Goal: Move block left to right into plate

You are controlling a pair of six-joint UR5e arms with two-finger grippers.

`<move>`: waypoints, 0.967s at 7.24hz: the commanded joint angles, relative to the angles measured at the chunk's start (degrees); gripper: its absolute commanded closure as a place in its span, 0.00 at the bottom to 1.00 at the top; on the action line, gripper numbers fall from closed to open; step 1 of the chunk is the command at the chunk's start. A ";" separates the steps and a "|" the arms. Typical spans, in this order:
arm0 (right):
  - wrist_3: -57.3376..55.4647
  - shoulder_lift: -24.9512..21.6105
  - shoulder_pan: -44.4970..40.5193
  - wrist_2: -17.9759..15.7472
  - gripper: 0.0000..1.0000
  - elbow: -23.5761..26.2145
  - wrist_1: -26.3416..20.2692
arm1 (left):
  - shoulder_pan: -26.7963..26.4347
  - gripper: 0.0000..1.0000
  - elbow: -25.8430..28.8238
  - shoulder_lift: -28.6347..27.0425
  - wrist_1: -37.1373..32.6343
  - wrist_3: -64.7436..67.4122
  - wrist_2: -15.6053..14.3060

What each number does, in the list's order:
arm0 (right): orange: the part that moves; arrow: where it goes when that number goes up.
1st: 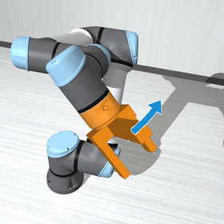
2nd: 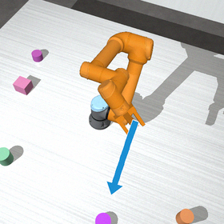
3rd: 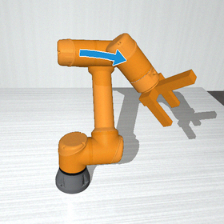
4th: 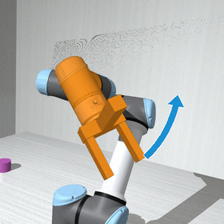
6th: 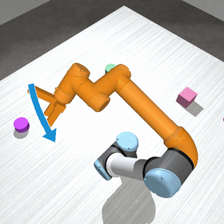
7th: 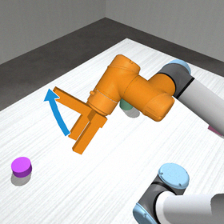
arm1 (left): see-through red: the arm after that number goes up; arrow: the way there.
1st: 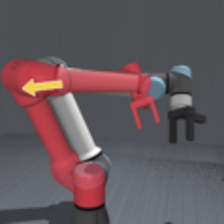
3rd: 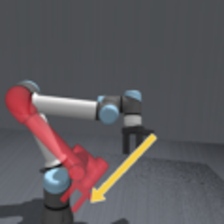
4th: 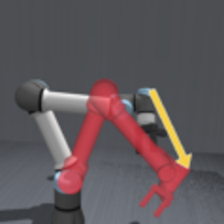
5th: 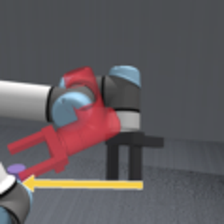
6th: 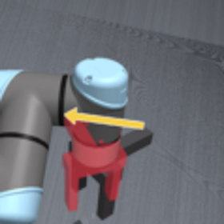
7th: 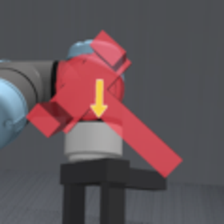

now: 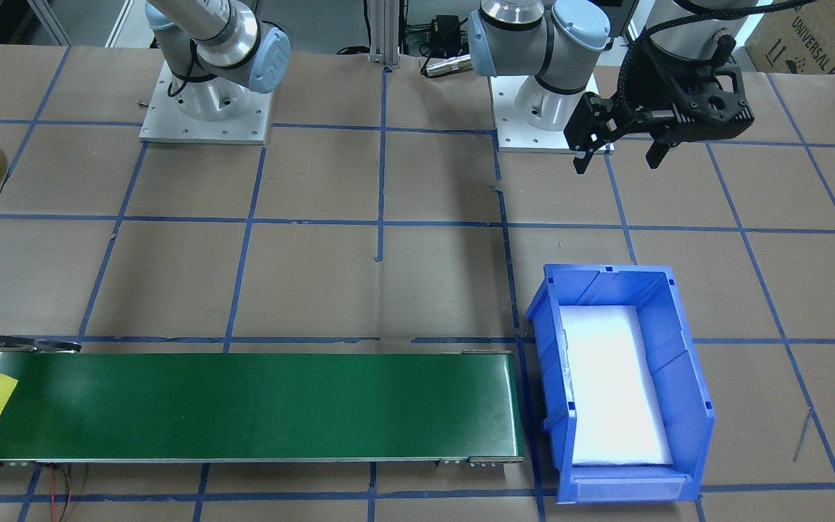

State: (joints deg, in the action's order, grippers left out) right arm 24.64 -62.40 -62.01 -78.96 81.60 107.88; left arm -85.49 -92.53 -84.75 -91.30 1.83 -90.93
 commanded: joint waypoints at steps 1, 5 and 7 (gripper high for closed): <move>3.56 -3.94 4.24 -6.95 0.56 0.58 -4.07 | -0.03 0.00 -0.10 0.03 -0.20 0.01 -0.03; 29.94 -11.94 17.32 -11.13 0.56 6.89 -5.14 | -1.07 0.00 -0.90 -0.06 -0.20 -0.07 0.23; 33.25 -13.71 25.68 -11.12 0.56 11.19 -3.64 | -2.83 0.00 -1.07 -0.24 0.94 -0.16 0.23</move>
State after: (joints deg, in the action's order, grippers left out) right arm 54.37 -74.96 -41.51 -89.98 90.13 103.76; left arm -87.45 -93.41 -84.87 -91.10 1.67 -90.74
